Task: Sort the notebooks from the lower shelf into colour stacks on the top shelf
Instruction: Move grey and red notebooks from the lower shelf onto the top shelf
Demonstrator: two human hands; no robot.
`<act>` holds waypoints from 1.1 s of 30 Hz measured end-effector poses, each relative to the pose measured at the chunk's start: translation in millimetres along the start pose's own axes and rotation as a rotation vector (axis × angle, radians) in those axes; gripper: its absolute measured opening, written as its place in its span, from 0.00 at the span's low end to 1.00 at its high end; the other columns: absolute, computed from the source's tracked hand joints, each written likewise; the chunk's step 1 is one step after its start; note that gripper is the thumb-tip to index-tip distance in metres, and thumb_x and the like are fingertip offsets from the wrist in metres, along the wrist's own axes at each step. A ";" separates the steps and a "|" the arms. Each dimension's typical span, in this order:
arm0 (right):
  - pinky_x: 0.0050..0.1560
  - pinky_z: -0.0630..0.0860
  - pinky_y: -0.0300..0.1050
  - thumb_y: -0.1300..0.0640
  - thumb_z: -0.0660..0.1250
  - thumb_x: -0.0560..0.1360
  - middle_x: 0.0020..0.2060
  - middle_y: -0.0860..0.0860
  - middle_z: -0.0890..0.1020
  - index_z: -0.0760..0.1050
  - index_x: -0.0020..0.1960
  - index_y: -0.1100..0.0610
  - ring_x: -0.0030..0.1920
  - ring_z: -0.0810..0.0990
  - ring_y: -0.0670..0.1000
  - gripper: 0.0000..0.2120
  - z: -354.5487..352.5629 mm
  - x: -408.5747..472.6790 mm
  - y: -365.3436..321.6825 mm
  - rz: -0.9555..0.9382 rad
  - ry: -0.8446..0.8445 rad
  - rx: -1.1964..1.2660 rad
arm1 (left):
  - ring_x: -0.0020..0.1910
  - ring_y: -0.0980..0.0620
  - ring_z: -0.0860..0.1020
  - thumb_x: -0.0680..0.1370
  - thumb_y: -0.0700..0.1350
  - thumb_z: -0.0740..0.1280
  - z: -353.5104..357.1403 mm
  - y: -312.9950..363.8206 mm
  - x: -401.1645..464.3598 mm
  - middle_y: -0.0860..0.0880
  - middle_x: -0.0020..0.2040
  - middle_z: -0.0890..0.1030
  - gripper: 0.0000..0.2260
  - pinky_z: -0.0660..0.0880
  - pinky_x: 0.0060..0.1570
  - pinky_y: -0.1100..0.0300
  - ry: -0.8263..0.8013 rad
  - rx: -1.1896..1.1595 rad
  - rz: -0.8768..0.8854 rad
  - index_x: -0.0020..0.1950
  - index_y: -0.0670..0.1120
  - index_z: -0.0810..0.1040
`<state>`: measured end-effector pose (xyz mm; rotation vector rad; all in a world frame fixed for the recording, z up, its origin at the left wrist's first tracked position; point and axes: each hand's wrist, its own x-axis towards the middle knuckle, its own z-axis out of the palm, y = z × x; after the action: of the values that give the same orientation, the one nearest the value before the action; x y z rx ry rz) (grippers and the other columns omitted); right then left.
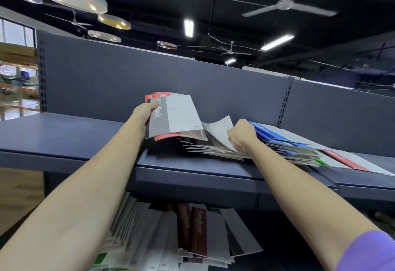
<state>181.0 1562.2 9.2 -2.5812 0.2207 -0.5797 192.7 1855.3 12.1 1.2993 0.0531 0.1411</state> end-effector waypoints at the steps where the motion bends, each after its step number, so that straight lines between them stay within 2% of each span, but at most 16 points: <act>1: 0.27 0.60 0.45 0.63 0.63 0.74 0.37 0.56 0.75 0.67 0.43 0.61 0.37 0.72 0.58 0.04 1.2 0.7 0.9 -0.008 -0.003 -0.024 | 0.43 0.45 0.83 0.80 0.47 0.66 -1.0 0.7 0.2 0.44 0.52 0.85 0.13 0.77 0.39 0.55 0.007 -0.012 -0.002 0.61 0.43 0.79; 4: 0.28 0.61 0.45 0.62 0.63 0.74 0.34 0.54 0.73 0.69 0.46 0.62 0.39 0.72 0.59 0.04 1.1 1.8 3.5 -0.004 -0.016 -0.050 | 0.46 0.44 0.84 0.79 0.47 0.66 -3.6 1.5 -0.1 0.43 0.54 0.85 0.14 0.78 0.40 0.54 0.016 -0.057 -0.002 0.63 0.43 0.79; 6: 0.28 0.62 0.44 0.62 0.63 0.75 0.38 0.55 0.74 0.69 0.48 0.62 0.41 0.72 0.59 0.04 0.2 0.8 3.1 0.004 -0.023 -0.033 | 0.46 0.45 0.84 0.79 0.47 0.66 -5.5 1.3 -0.2 0.43 0.55 0.85 0.15 0.78 0.39 0.54 0.031 -0.097 -0.001 0.64 0.44 0.78; 9: 0.30 0.64 0.45 0.63 0.62 0.76 0.42 0.57 0.75 0.69 0.44 0.62 0.42 0.73 0.59 0.03 0.7 0.7 3.8 -0.013 -0.022 -0.077 | 0.48 0.44 0.84 0.80 0.48 0.65 -7.0 1.4 0.6 0.44 0.54 0.85 0.15 0.79 0.40 0.53 0.043 -0.154 0.004 0.65 0.45 0.77; 11: 0.29 0.61 0.45 0.65 0.61 0.76 0.39 0.57 0.75 0.68 0.44 0.62 0.42 0.73 0.60 0.03 1.9 1.5 5.4 0.003 -0.016 -0.060 | 0.50 0.44 0.84 0.80 0.49 0.65 -6.1 1.6 1.4 0.45 0.54 0.85 0.16 0.79 0.42 0.52 0.031 -0.160 0.003 0.65 0.46 0.77; 14: 0.28 0.59 0.44 0.66 0.61 0.76 0.34 0.54 0.72 0.64 0.40 0.60 0.42 0.72 0.59 0.08 2.8 -0.1 5.4 0.024 -0.019 -0.040 | 0.49 0.44 0.84 0.81 0.49 0.64 -4.7 1.5 0.9 0.45 0.54 0.85 0.14 0.79 0.41 0.53 0.025 -0.170 -0.005 0.64 0.46 0.78; 16: 0.32 0.62 0.46 0.66 0.61 0.77 0.41 0.57 0.75 0.67 0.46 0.62 0.45 0.73 0.60 0.02 1.6 -3.6 2.0 0.010 -0.016 -0.044 | 0.45 0.46 0.84 0.81 0.48 0.64 -4.8 1.4 2.1 0.45 0.53 0.85 0.14 0.78 0.37 0.55 0.047 -0.185 -0.012 0.64 0.46 0.78; 19: 0.44 0.65 0.45 0.65 0.60 0.78 0.55 0.62 0.79 0.69 0.60 0.66 0.57 0.77 0.63 0.11 0.6 -6.7 -0.3 0.026 -0.001 -0.040 | 0.43 0.47 0.83 0.81 0.47 0.64 -4.7 0.0 2.9 0.46 0.51 0.84 0.14 0.77 0.34 0.57 0.070 -0.194 -0.021 0.65 0.45 0.77; 21: 0.45 0.66 0.45 0.65 0.60 0.78 0.58 0.63 0.79 0.69 0.62 0.66 0.59 0.77 0.63 0.14 1.2 -7.8 -1.1 0.027 -0.001 -0.056 | 0.41 0.48 0.83 0.81 0.47 0.63 -5.5 -0.5 4.1 0.47 0.50 0.84 0.14 0.77 0.32 0.59 0.078 -0.201 -0.023 0.65 0.45 0.77; 26: 0.46 0.66 0.46 0.66 0.58 0.78 0.60 0.63 0.78 0.68 0.63 0.66 0.60 0.76 0.63 0.14 2.1 -9.3 -1.6 0.035 -0.006 -0.055 | 0.38 0.50 0.82 0.81 0.45 0.64 -9.9 -0.6 3.6 0.47 0.47 0.83 0.15 0.76 0.25 0.63 0.109 -0.226 0.003 0.67 0.43 0.77; 28: 0.46 0.66 0.46 0.66 0.58 0.78 0.59 0.63 0.78 0.68 0.63 0.66 0.60 0.76 0.64 0.14 1.6 -10.5 -2.7 0.032 -0.001 -0.067 | 0.40 0.49 0.82 0.82 0.46 0.63 -8.9 -1.7 0.9 0.47 0.48 0.83 0.14 0.78 0.30 0.60 0.066 -0.235 -0.003 0.66 0.43 0.77; 30: 0.44 0.66 0.46 0.67 0.59 0.77 0.54 0.62 0.80 0.69 0.59 0.66 0.57 0.77 0.64 0.11 -1.5 -12.2 -5.4 0.016 -0.011 -0.078 | 0.42 0.48 0.83 0.82 0.46 0.63 -6.5 -1.8 -2.0 0.46 0.48 0.84 0.14 0.79 0.37 0.56 0.014 -0.233 -0.001 0.65 0.43 0.78; 32: 0.38 0.68 0.45 0.69 0.60 0.74 0.41 0.58 0.79 0.72 0.47 0.65 0.49 0.79 0.63 0.04 -4.9 -14.3 -7.5 0.000 -0.062 -0.112 | 0.41 0.47 0.84 0.82 0.47 0.63 -5.3 -1.9 -0.1 0.46 0.46 0.85 0.14 0.80 0.41 0.55 -0.014 -0.193 0.002 0.63 0.42 0.79; 33: 0.33 0.67 0.45 0.69 0.61 0.72 0.35 0.57 0.77 0.70 0.41 0.63 0.43 0.78 0.62 0.04 -5.4 -15.7 -8.1 0.003 -0.080 -0.116 | 0.42 0.46 0.84 0.81 0.48 0.63 -5.4 -1.4 0.5 0.46 0.47 0.86 0.14 0.80 0.43 0.54 -0.016 -0.163 -0.006 0.63 0.43 0.79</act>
<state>164.9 1571.0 11.8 -2.7088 0.2380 -0.4744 192.6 1860.2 9.3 1.1375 0.0314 0.1269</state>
